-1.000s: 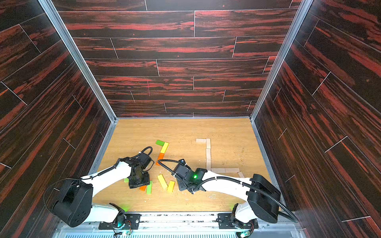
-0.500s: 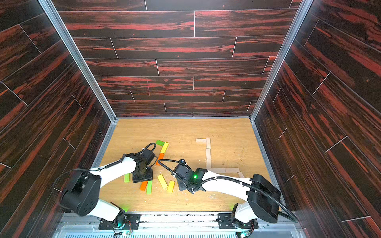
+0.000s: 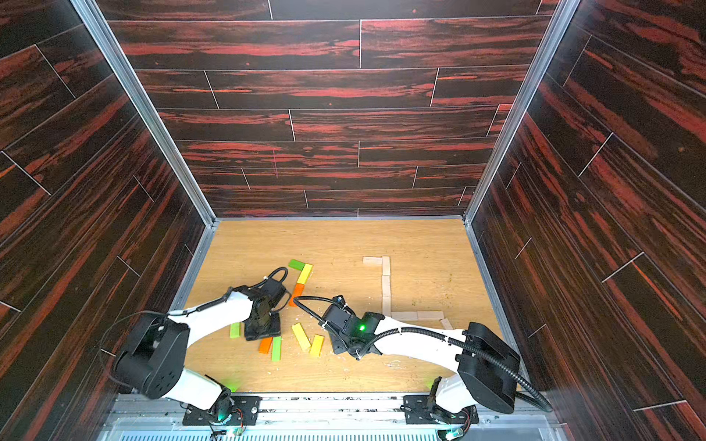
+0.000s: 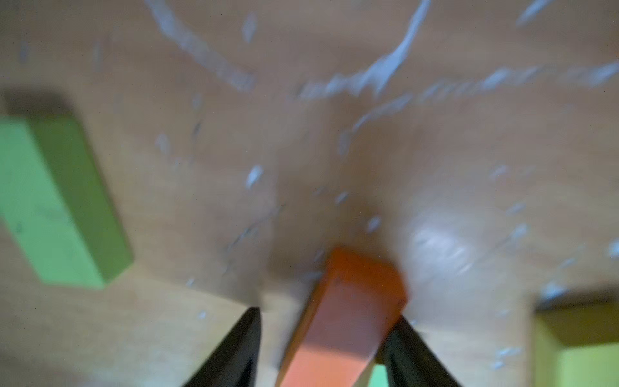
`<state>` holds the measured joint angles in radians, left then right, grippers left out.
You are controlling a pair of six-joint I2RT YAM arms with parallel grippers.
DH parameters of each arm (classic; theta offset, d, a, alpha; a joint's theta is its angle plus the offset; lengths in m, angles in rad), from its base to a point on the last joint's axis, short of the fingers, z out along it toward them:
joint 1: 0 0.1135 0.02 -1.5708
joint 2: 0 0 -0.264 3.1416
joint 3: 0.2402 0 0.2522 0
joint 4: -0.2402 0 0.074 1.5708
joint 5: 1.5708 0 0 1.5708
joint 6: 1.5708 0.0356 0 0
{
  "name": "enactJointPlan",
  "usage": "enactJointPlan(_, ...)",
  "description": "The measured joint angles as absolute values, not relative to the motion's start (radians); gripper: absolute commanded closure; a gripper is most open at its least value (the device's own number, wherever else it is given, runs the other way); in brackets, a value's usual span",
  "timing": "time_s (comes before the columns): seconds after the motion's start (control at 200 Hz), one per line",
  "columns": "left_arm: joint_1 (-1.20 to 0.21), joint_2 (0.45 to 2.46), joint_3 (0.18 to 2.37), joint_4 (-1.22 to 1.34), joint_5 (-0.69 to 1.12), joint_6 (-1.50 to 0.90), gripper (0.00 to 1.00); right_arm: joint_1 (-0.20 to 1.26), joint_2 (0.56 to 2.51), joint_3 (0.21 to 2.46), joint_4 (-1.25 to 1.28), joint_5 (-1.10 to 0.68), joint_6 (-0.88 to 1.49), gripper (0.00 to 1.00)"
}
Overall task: Assemble a giraffe with building blocks
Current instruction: Move the building block to the center of the board.
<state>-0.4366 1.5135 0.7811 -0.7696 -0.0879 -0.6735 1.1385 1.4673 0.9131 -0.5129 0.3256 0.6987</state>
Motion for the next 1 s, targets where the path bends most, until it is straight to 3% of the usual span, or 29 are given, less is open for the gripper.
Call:
enactJointPlan(0.1, -0.437, 1.489, 0.755, -0.772, -0.078, -0.686, 0.4, 1.139, 1.467, 0.913, -0.511, 0.325, 0.699, 0.43)
enactJointPlan(0.456, -0.449, 1.496, 0.758, -0.744, -0.033, -0.684, 0.74, 1.136, 1.467, 0.913, -0.511, 0.325, 0.697, 0.43)
enactJointPlan(1.002, -0.497, 1.711, 0.991, -0.728, 0.027, -0.581, 0.76, 1.108, 1.466, 0.907, -0.515, 0.325, 0.697, 0.43)
